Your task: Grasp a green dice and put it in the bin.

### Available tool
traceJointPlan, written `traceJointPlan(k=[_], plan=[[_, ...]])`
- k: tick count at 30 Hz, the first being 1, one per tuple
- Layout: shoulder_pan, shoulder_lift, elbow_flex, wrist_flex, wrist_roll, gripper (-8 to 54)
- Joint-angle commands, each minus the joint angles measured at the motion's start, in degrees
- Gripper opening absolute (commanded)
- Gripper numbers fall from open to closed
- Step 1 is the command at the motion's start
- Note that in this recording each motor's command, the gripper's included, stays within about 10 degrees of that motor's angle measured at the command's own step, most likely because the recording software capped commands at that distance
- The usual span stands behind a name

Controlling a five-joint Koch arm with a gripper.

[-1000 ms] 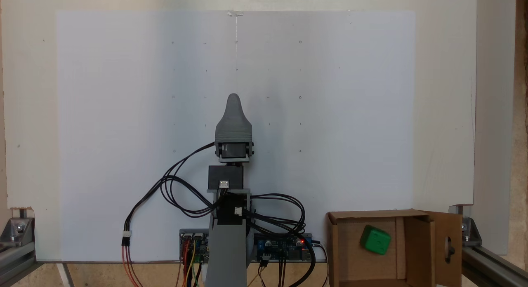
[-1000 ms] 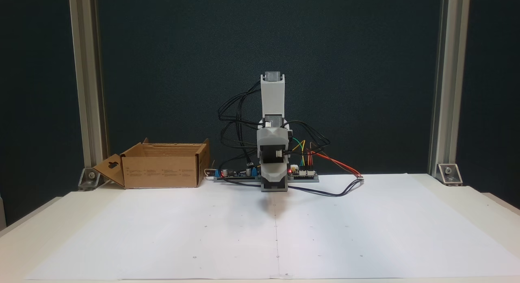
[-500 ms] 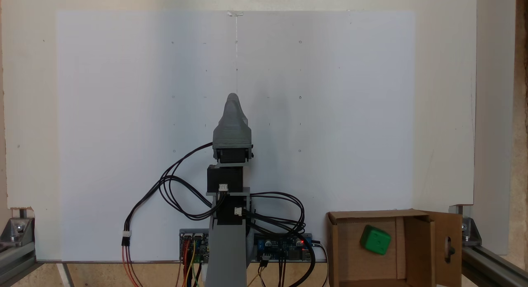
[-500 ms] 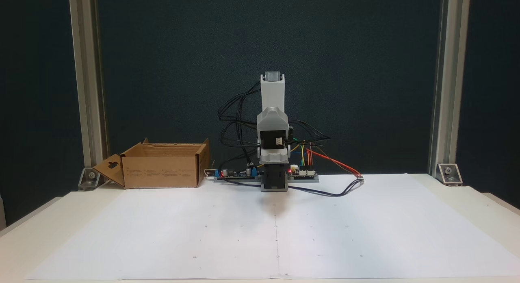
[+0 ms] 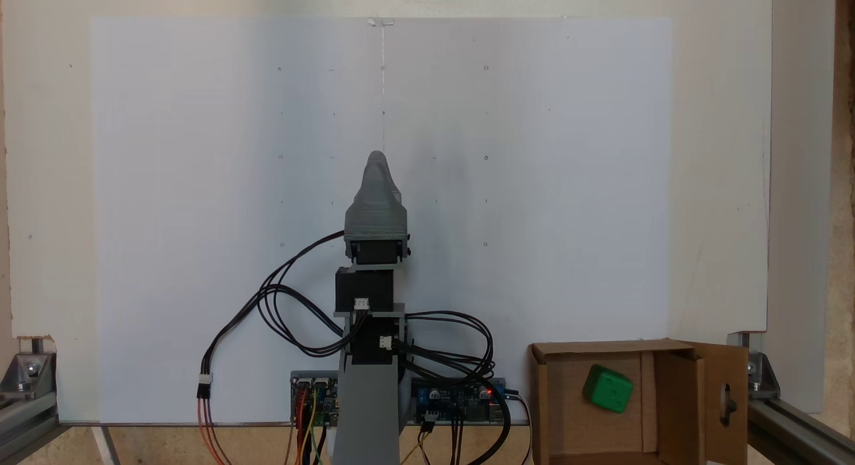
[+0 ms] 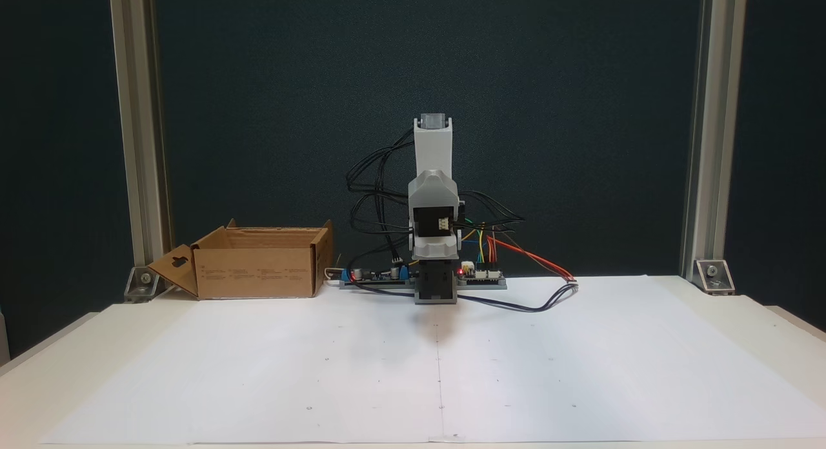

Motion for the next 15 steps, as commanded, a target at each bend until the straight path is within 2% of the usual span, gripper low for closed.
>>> traceJointPlan(k=[1,15], plan=[[0.44,5.98,2.9,-2.99,0.53,44.4],[0.53,5.98,2.99,-3.34,0.62,44.4]])
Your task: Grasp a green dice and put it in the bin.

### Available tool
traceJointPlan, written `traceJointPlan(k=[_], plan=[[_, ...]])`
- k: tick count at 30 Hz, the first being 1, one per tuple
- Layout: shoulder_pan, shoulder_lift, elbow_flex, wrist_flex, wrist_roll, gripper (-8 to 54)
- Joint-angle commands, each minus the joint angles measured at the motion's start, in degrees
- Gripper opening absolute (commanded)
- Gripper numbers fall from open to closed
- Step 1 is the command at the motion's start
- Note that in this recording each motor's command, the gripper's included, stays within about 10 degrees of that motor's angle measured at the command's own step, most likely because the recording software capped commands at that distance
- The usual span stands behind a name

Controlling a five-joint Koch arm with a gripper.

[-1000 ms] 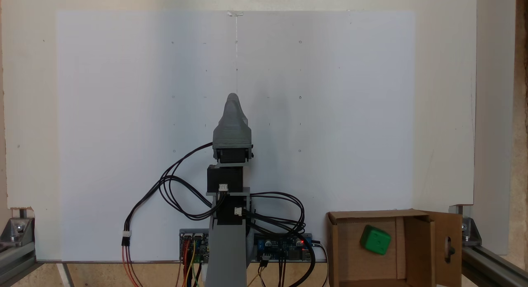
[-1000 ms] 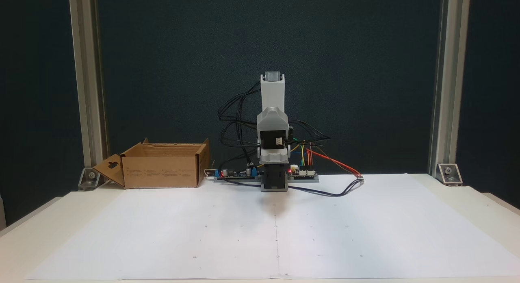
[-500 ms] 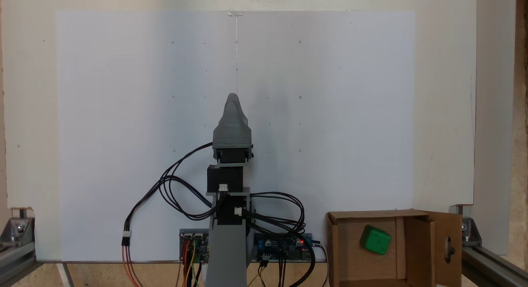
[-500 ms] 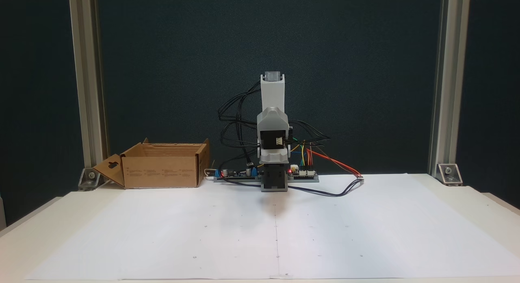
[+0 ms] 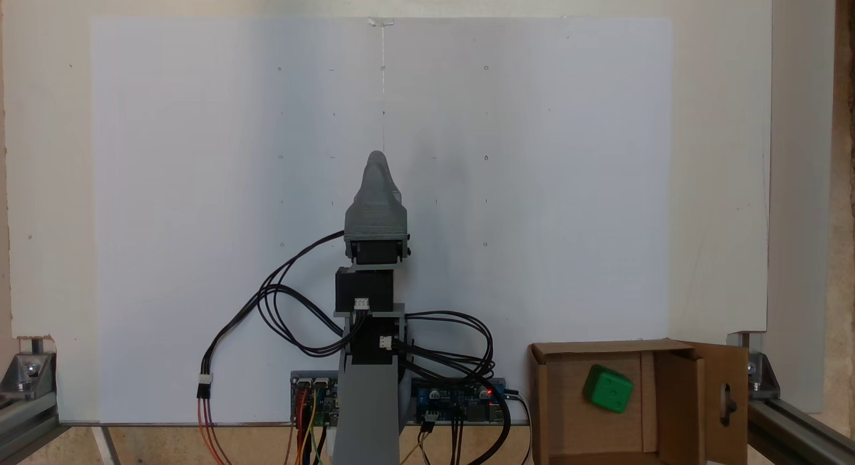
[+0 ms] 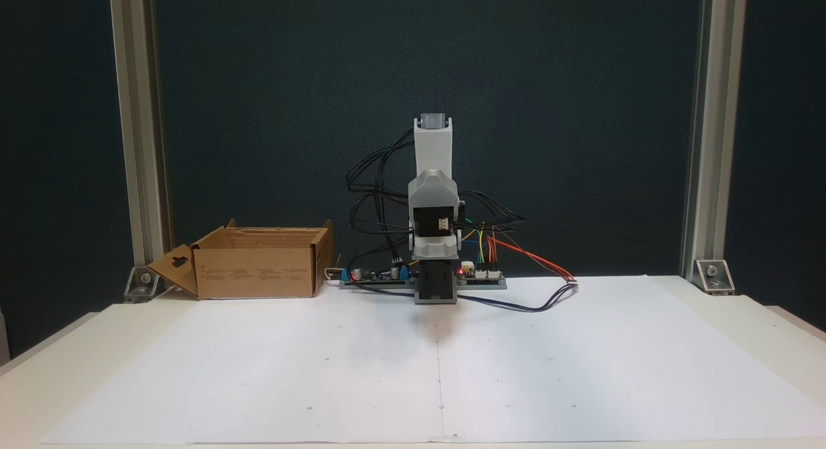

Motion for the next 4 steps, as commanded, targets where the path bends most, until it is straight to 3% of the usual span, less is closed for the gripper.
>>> traceJointPlan(k=[1,4], plan=[[0.53,5.98,2.9,-3.34,0.62,44.4],[0.53,5.98,2.81,-3.43,0.62,44.5]])
